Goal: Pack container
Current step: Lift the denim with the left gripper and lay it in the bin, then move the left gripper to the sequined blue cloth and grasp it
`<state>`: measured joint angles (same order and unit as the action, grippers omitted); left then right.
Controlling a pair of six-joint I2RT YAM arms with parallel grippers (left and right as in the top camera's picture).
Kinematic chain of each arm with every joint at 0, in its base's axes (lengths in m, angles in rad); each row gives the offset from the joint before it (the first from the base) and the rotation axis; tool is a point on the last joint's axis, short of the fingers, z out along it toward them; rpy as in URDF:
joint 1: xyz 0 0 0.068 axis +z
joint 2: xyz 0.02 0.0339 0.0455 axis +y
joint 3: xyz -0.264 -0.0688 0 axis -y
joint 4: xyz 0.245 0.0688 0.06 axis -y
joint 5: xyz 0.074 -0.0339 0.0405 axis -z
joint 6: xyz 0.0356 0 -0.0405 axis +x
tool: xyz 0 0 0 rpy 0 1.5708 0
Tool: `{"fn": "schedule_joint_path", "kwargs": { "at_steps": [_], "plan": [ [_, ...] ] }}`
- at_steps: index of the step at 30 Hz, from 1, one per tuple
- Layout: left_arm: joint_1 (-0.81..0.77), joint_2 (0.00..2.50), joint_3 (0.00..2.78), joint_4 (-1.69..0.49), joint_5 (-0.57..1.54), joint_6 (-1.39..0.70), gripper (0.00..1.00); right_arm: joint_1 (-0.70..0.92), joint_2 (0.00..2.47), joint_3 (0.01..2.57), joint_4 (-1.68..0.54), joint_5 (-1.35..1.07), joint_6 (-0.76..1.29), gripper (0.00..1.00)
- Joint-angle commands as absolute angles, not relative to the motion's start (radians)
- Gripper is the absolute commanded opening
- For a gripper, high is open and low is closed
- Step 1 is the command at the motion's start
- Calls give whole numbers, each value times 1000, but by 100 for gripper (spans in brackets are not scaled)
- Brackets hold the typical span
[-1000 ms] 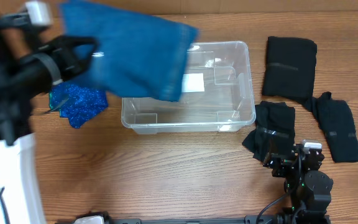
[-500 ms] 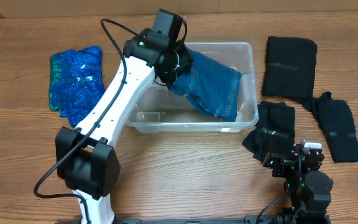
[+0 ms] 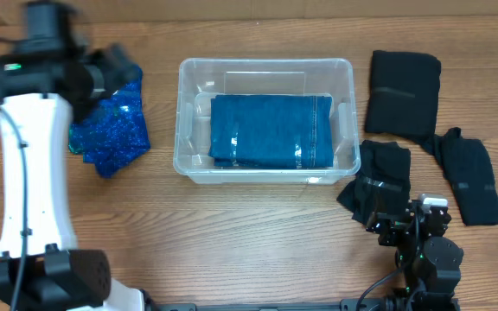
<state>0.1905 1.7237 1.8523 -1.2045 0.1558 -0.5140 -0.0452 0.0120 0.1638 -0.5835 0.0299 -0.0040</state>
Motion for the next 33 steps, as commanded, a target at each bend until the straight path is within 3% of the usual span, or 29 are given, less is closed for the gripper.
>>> {"fn": "schedule_joint_path", "kwargs": {
  "at_steps": [1,9,20,27,28,31,32,33],
  "plan": [
    [377,1855,1861,-1194,287,-263,100,-48,3,152,-584,32,0,100],
    [544,2186,1861,-1098,395,-46,100,-48,3,152,-584,32,0,100],
    [534,2316,1861,-881,450,11,100,-48,3,152,-584,32,0,100],
    [464,2365,1861,-866,540,12,98,-48,3,152,-584,32,0,100],
    [455,2366,1861,-871,539,12,92,-48,3,152,-584,32,0,100],
    [420,2367,1861,-933,450,-25,58,-48,3,152,-584,32,0,100],
    [408,2367,1861,-971,416,-31,31,-48,3,152,-584,32,0,100],
    [405,2367,1861,-995,412,-31,11,-48,3,152,-584,32,0,100]
  ]
}}
